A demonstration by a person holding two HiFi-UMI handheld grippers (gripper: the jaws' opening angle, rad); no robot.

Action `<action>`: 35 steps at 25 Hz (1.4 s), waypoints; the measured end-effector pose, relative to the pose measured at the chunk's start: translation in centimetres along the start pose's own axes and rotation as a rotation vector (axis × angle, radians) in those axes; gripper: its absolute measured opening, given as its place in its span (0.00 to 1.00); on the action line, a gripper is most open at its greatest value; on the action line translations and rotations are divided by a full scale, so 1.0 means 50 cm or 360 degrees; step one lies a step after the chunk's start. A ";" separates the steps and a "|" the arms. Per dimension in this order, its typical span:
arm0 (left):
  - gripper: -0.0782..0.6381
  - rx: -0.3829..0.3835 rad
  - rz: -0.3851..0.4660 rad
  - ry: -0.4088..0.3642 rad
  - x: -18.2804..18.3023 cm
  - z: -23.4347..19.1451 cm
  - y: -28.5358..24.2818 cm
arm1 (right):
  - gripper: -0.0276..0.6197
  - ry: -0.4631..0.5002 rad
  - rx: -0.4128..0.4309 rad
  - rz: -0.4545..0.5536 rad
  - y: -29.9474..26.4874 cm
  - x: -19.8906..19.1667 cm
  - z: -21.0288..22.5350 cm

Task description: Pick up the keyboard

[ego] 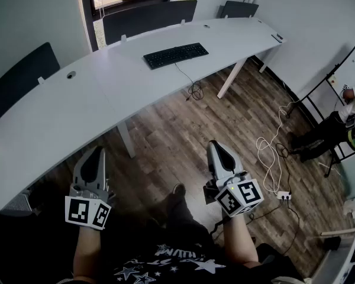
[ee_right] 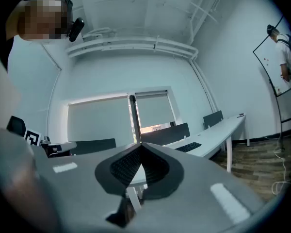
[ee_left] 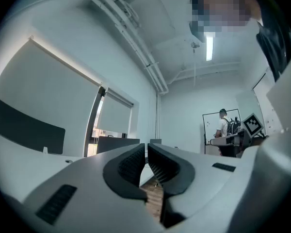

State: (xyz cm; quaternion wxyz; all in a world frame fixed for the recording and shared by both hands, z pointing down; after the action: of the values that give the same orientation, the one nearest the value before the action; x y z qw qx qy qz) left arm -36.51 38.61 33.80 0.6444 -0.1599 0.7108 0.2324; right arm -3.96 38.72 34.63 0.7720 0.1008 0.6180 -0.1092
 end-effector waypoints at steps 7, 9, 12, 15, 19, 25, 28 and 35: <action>0.14 -0.0018 -0.0040 -0.0004 -0.012 0.011 0.021 | 0.05 0.0050 -0.0025 -0.0004 0.029 0.005 -0.008; 0.14 -0.0022 -0.0041 0.0000 -0.012 0.018 0.022 | 0.05 0.0050 -0.0033 -0.0006 0.036 0.006 -0.005; 0.14 -0.0031 -0.0050 0.0003 -0.017 0.024 0.020 | 0.05 0.0070 -0.0037 -0.0009 0.040 0.004 -0.005; 0.14 -0.0035 -0.0057 0.0006 -0.023 0.027 0.012 | 0.05 0.0129 -0.0059 0.0002 0.040 0.005 0.000; 0.14 -0.0072 -0.0043 0.0023 -0.035 0.041 -0.010 | 0.05 0.0151 -0.0077 0.0032 0.041 0.006 0.031; 0.14 -0.0033 -0.0060 -0.0019 -0.060 0.033 -0.084 | 0.05 0.0128 -0.0100 -0.0035 -0.020 -0.002 0.120; 0.14 0.0010 -0.0086 0.0018 -0.076 0.031 -0.129 | 0.05 0.0142 -0.0074 -0.0038 -0.077 0.012 0.160; 0.14 0.0043 -0.0118 0.0025 -0.101 0.043 -0.275 | 0.05 0.0151 -0.0061 -0.0059 -0.171 0.033 0.277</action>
State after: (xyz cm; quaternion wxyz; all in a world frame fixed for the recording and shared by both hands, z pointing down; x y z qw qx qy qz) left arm -26.87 27.83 36.94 0.6490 -0.1792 0.7126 0.1973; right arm 6.80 26.43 35.82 0.7414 0.0798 0.6577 -0.1067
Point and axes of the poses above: the fingertips, and each gripper's own axes: y backward along the fingers, z to its right, x out of its top, the point moved 5 cm from there along y, backward along the fingers, and after that the axes turned 8 degrees about -x, right-handed, at the moved point
